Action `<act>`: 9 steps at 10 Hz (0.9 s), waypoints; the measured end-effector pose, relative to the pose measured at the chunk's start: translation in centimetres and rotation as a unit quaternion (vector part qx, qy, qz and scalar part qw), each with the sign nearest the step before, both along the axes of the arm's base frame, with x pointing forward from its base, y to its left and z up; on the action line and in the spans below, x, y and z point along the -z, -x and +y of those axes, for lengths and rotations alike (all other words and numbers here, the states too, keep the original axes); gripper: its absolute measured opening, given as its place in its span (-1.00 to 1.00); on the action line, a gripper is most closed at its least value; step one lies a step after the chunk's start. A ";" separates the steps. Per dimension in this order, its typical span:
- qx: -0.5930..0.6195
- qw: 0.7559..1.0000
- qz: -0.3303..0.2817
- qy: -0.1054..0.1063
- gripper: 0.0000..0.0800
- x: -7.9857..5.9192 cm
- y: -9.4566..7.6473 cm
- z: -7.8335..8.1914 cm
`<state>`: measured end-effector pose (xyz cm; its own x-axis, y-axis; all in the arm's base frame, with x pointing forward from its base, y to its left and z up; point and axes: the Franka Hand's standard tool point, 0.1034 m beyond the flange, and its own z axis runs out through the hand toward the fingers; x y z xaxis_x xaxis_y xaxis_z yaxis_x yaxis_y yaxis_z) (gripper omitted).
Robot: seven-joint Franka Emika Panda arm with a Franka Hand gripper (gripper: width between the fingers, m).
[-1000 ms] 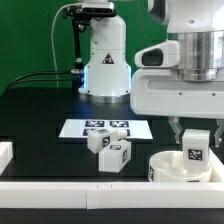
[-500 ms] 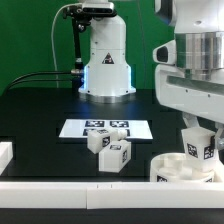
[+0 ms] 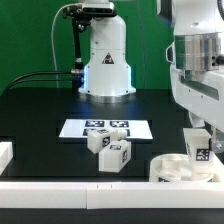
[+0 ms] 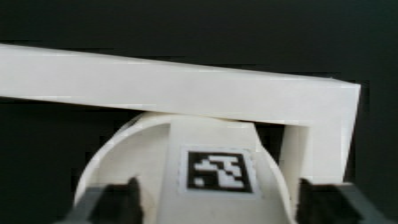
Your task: Assemble stool
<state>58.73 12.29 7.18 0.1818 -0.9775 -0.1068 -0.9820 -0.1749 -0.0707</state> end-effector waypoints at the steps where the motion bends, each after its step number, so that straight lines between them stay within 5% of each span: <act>1: -0.060 0.998 -0.008 0.002 0.44 -0.3 -0.1 -0.3; 4: -0.276 0.960 -0.035 0.008 0.61 -2.7 0.4 -0.6; 9: -0.422 0.905 -0.052 0.017 0.62 -2.7 0.4 -0.6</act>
Offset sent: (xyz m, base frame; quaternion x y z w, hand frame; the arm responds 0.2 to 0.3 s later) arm -0.0171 0.0057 0.0244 -0.0491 -0.0401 -0.3383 0.9389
